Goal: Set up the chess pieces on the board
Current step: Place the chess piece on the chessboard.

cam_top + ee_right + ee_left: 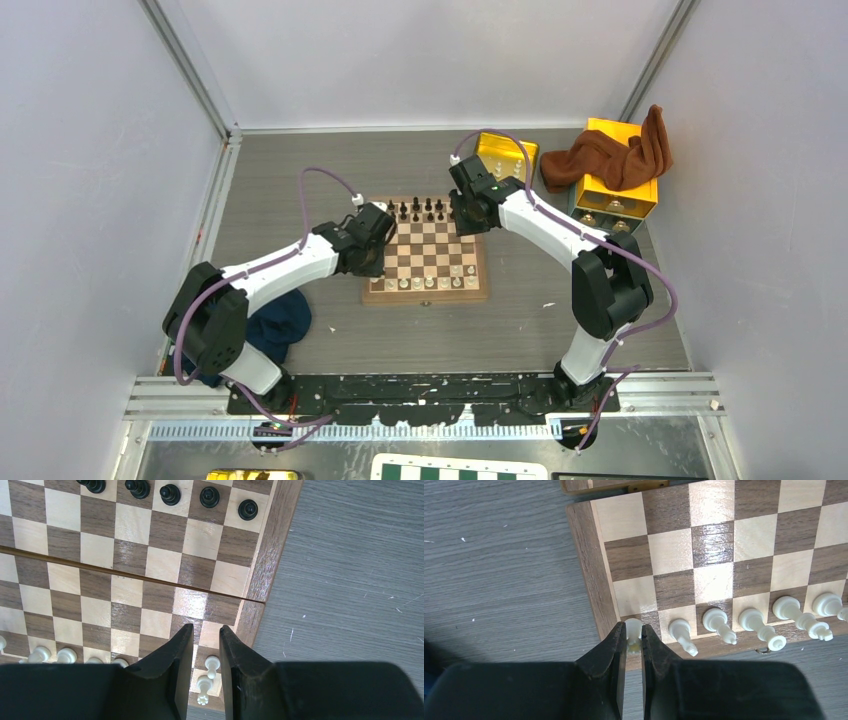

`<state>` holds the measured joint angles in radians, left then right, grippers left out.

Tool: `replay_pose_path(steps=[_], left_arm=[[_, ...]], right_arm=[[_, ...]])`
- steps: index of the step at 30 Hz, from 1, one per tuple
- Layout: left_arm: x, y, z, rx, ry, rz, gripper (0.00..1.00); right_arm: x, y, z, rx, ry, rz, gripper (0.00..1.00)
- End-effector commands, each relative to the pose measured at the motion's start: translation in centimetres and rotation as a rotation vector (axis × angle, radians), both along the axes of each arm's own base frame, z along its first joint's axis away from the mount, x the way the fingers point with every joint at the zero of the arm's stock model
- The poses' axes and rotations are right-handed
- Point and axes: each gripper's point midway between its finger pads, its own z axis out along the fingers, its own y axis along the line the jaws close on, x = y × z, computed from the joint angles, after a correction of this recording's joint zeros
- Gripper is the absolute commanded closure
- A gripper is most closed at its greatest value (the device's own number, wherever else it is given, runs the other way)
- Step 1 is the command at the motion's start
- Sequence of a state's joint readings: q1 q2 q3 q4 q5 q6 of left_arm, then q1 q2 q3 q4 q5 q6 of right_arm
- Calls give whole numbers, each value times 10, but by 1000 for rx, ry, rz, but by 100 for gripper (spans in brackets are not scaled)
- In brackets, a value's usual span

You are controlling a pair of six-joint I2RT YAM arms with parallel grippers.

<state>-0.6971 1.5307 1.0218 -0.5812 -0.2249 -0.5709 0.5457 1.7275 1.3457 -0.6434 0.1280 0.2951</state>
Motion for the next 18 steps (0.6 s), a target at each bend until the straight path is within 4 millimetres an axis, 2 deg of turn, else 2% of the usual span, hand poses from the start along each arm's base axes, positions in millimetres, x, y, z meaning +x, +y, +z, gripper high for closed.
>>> replay_pose_path(steps=[1, 18], left_arm=[[2, -9, 13, -50, -43, -2, 95], [-4, -14, 6, -43, -33, -2, 95]], right_arm=[[8, 4, 26, 57, -72, -13, 69], [7, 4, 26, 51, -72, -5, 69]])
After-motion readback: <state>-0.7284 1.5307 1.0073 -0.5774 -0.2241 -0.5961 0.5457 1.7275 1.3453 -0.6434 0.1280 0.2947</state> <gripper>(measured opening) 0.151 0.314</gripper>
